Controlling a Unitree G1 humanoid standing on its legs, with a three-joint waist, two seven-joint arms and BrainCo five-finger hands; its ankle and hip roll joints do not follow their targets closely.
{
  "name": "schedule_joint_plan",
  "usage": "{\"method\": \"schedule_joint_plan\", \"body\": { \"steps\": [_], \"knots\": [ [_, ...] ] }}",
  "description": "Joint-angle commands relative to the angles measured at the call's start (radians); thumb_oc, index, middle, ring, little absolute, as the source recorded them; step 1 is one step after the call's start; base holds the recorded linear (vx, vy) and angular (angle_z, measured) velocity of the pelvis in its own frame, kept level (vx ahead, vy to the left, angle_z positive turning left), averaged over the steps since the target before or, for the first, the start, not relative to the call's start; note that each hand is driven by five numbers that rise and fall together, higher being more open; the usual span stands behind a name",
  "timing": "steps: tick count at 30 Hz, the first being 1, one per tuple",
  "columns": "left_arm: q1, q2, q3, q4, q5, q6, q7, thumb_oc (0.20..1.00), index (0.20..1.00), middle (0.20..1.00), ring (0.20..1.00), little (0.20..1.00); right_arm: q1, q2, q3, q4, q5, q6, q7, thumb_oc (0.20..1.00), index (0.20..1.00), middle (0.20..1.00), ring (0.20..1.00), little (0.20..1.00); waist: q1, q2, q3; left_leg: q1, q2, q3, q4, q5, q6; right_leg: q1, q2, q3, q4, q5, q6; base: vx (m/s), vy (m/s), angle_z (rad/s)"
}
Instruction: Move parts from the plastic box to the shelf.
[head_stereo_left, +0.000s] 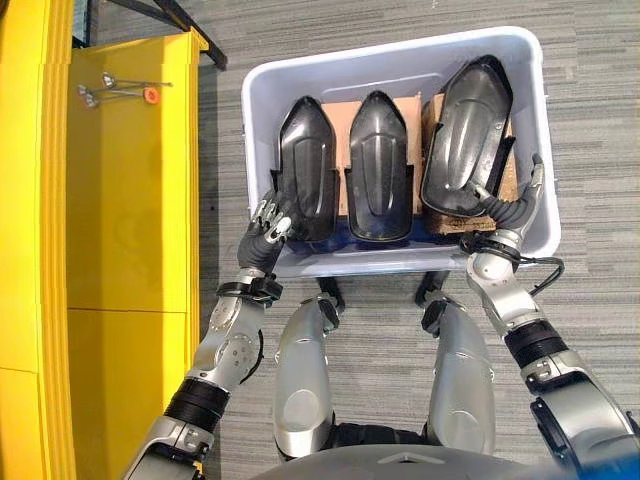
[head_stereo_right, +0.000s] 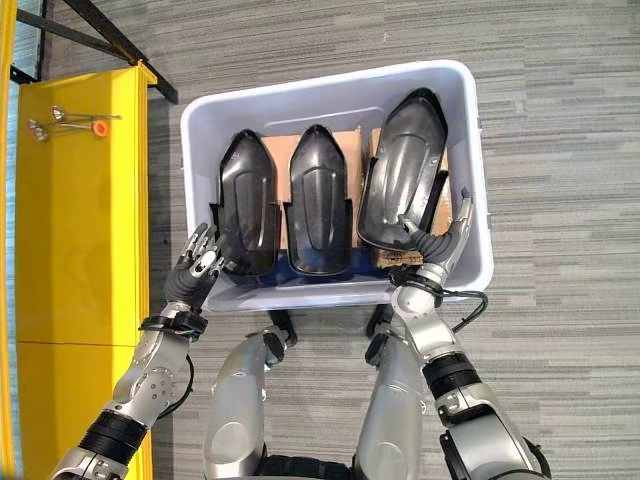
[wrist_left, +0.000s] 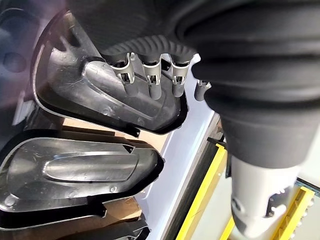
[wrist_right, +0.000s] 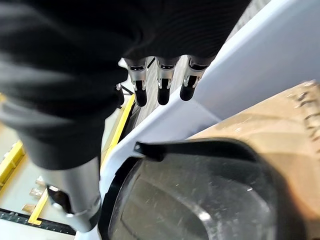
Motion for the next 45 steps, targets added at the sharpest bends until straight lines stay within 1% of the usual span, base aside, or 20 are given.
{"method": "schedule_joint_plan", "body": {
  "steps": [1,3,4,7,9,14,17,20,21,24,27,28,31,32,33,34,36,39,41,45],
  "knots": [
    [0.033,0.027,-0.019,-0.052,0.031,-0.032,0.010,1.000,1.000,1.000,1.000,1.000,0.023,0.010,-0.014,-0.032,0.012,-0.001,0.009,1.000,1.000,1.000,1.000,1.000,0.017,0.006,-0.031,-0.005,0.027,-0.044,-0.112,0.076,-0.049,-0.004,-0.092,0.014,0.104,-0.078,0.129,0.00,0.000,0.00],
    [0.031,0.033,-0.017,-0.041,0.097,-0.032,0.003,1.000,1.000,1.000,1.000,1.000,0.019,0.011,-0.004,0.000,0.019,0.024,0.024,1.000,1.000,1.000,1.000,1.000,0.023,0.006,-0.031,-0.006,0.027,-0.046,-0.119,0.081,-0.051,-0.003,-0.093,0.010,0.098,-0.074,0.130,0.02,-0.044,0.01],
    [0.026,0.037,-0.020,-0.034,0.100,-0.028,-0.005,1.000,1.000,1.000,1.000,1.000,0.014,0.009,0.003,0.024,0.038,0.027,0.020,1.000,1.000,1.000,1.000,1.000,0.026,0.007,-0.031,-0.012,0.027,-0.048,-0.119,0.083,-0.052,-0.006,-0.093,0.008,0.099,-0.074,0.129,0.02,-0.045,0.01],
    [0.017,0.046,-0.027,-0.030,0.091,-0.026,0.000,1.000,1.000,1.000,1.000,1.000,0.001,0.007,0.006,0.074,0.048,0.040,0.040,1.000,1.000,1.000,1.000,1.000,0.028,0.009,-0.031,-0.016,0.024,-0.053,-0.117,0.083,-0.054,-0.009,-0.093,0.005,0.101,-0.076,0.127,0.00,0.000,0.00],
    [0.011,0.049,-0.030,-0.022,0.089,-0.023,-0.003,1.000,1.000,1.000,1.000,1.000,-0.011,0.005,0.018,0.107,0.046,0.062,0.058,1.000,1.000,1.000,1.000,1.000,0.031,0.012,-0.031,-0.021,0.024,-0.056,-0.113,0.082,-0.054,-0.012,-0.093,0.005,0.107,-0.078,0.124,0.02,-0.009,0.00],
    [-0.005,0.056,-0.030,-0.002,0.088,-0.018,-0.028,1.000,1.000,1.000,1.000,1.000,-0.043,-0.004,0.045,0.195,0.023,0.065,0.060,1.000,1.000,1.000,1.000,1.000,0.042,0.017,-0.031,-0.045,0.025,-0.066,-0.109,0.087,-0.057,-0.033,-0.100,0.001,0.113,-0.073,0.122,0.00,-0.014,0.00],
    [-0.020,0.060,-0.036,0.005,0.079,-0.009,-0.048,1.000,1.000,1.000,1.000,1.000,-0.076,-0.009,0.059,0.233,0.019,0.097,0.054,1.000,1.000,1.000,1.000,1.000,0.047,0.018,-0.031,-0.057,0.023,-0.072,-0.110,0.090,-0.060,-0.042,-0.099,-0.002,0.112,-0.070,0.119,0.00,-0.025,0.00],
    [-0.041,0.062,-0.044,0.023,0.075,0.013,-0.043,1.000,1.000,1.000,1.000,1.000,-0.123,-0.014,0.064,0.321,0.056,0.087,0.043,1.000,1.000,1.000,1.000,1.000,0.055,0.022,-0.031,-0.065,0.021,-0.080,-0.105,0.088,-0.061,-0.050,-0.102,-0.004,0.119,-0.072,0.117,0.01,-0.003,0.01],
    [-0.046,0.060,-0.046,0.025,0.078,0.018,-0.044,1.000,1.000,1.000,1.000,1.000,-0.131,-0.015,0.066,0.342,0.033,0.077,0.042,1.000,1.000,1.000,1.000,1.000,0.057,0.023,-0.031,-0.069,0.022,-0.081,-0.101,0.087,-0.061,-0.052,-0.103,-0.005,0.122,-0.072,0.116,0.03,-0.009,0.02],
    [-0.058,0.071,-0.053,0.034,0.080,0.026,-0.052,1.000,1.000,1.000,1.000,1.000,-0.162,-0.030,0.070,0.374,-0.014,0.087,0.027,1.000,1.000,1.000,1.000,1.000,0.063,0.029,-0.031,-0.080,0.023,-0.087,-0.091,0.085,-0.060,-0.062,-0.111,-0.009,0.135,-0.073,0.115,0.01,-0.002,0.00],
    [-0.072,0.076,-0.061,0.034,0.070,0.036,-0.044,1.000,1.000,1.000,1.000,1.000,-0.199,-0.043,0.075,0.406,-0.053,0.067,0.004,1.000,1.000,1.000,1.000,1.000,0.070,0.035,-0.031,-0.097,0.021,-0.095,-0.081,0.084,-0.060,-0.079,-0.117,-0.011,0.148,-0.073,0.115,0.02,-0.006,0.03],
    [-0.077,0.079,-0.062,0.035,0.062,0.050,-0.049,1.000,1.000,1.000,1.000,1.000,-0.225,-0.049,0.074,0.418,-0.057,0.062,0.004,1.000,1.000,1.000,1.000,1.000,0.076,0.039,-0.031,-0.105,0.020,-0.098,-0.077,0.084,-0.061,-0.086,-0.121,-0.015,0.156,-0.075,0.114,0.03,-0.011,0.08],
    [-0.083,0.080,-0.064,0.044,0.067,0.062,-0.068,1.000,1.000,1.000,1.000,1.000,-0.255,-0.053,0.075,0.432,-0.089,0.071,-0.001,1.000,1.000,1.000,1.000,1.000,0.083,0.042,-0.031,-0.119,0.020,-0.104,-0.067,0.081,-0.062,-0.098,-0.127,-0.019,0.167,-0.078,0.113,0.02,-0.009,0.07],
    [-0.086,0.079,-0.066,0.047,0.082,0.062,-0.068,1.000,1.000,1.000,1.000,1.000,-0.266,-0.053,0.079,0.437,-0.092,0.083,-0.006,1.000,1.000,1.000,1.000,1.000,0.086,0.043,-0.031,-0.126,0.021,-0.105,-0.061,0.080,-0.062,-0.104,-0.131,-0.021,0.173,-0.079,0.113,0.03,-0.002,0.15],
    [-0.093,0.081,-0.073,0.048,0.101,0.063,-0.087,1.000,1.000,1.000,1.000,1.000,-0.278,-0.050,0.087,0.443,-0.066,0.111,-0.004,1.000,1.000,1.000,1.000,1.000,0.089,0.043,-0.031,-0.137,0.023,-0.106,-0.052,0.077,-0.061,-0.114,-0.135,-0.023,0.179,-0.078,0.112,0.03,0.003,0.12],
    [-0.096,0.082,-0.078,0.046,0.115,0.065,-0.088,1.000,1.000,1.000,1.000,1.000,-0.283,-0.052,0.088,0.448,-0.060,0.116,-0.004,1.000,1.000,1.000,1.000,1.000,0.090,0.043,-0.031,-0.142,0.025,-0.106,-0.048,0.076,-0.062,-0.118,-0.137,-0.025,0.181,-0.079,0.112,0.02,0.010,0.07],
    [-0.101,0.087,-0.087,0.043,0.122,0.076,-0.067,1.000,1.000,1.000,1.000,1.000,-0.289,-0.052,0.089,0.453,-0.074,0.127,0.002,1.000,1.000,1.000,1.000,1.000,0.090,0.044,-0.031,-0.152,0.028,-0.107,-0.041,0.075,-0.062,-0.128,-0.139,-0.026,0.188,-0.079,0.110,0.00,0.000,0.00],
    [-0.109,0.087,-0.099,0.051,0.116,0.075,-0.052,1.000,1.000,1.000,1.000,1.000,-0.304,-0.049,0.101,0.453,-0.086,0.153,-0.004,1.000,1.000,1.000,1.000,1.000,0.091,0.043,-0.031,-0.167,0.031,-0.109,-0.035,0.075,-0.064,-0.143,-0.141,-0.027,0.199,-0.079,0.110,0.00,0.000,0.00],
    [-0.118,0.085,-0.108,0.054,0.132,0.082,-0.049,1.000,1.000,1.000,1.000,1.000,-0.317,-0.041,0.106,0.464,-0.051,0.191,-0.018,1.000,1.000,1.000,1.000,1.000,0.093,0.045,-0.031,-0.185,0.034,-0.112,-0.026,0.075,-0.066,-0.161,-0.146,-0.027,0.210,-0.081,0.109,0.01,0.008,0.02],
    [-0.132,0.082,-0.123,0.064,0.126,0.087,-0.044,1.000,1.000,1.000,1.000,1.000,-0.335,-0.036,0.101,0.512,-0.026,0.208,-0.018,1.000,1.000,1.000,1.000,1.000,0.098,0.048,-0.031,-0.214,0.035,-0.117,-0.018,0.076,-0.068,-0.185,-0.148,-0.032,0.218,-0.080,0.105,-0.01,0.012,0.06]
  ]
}}
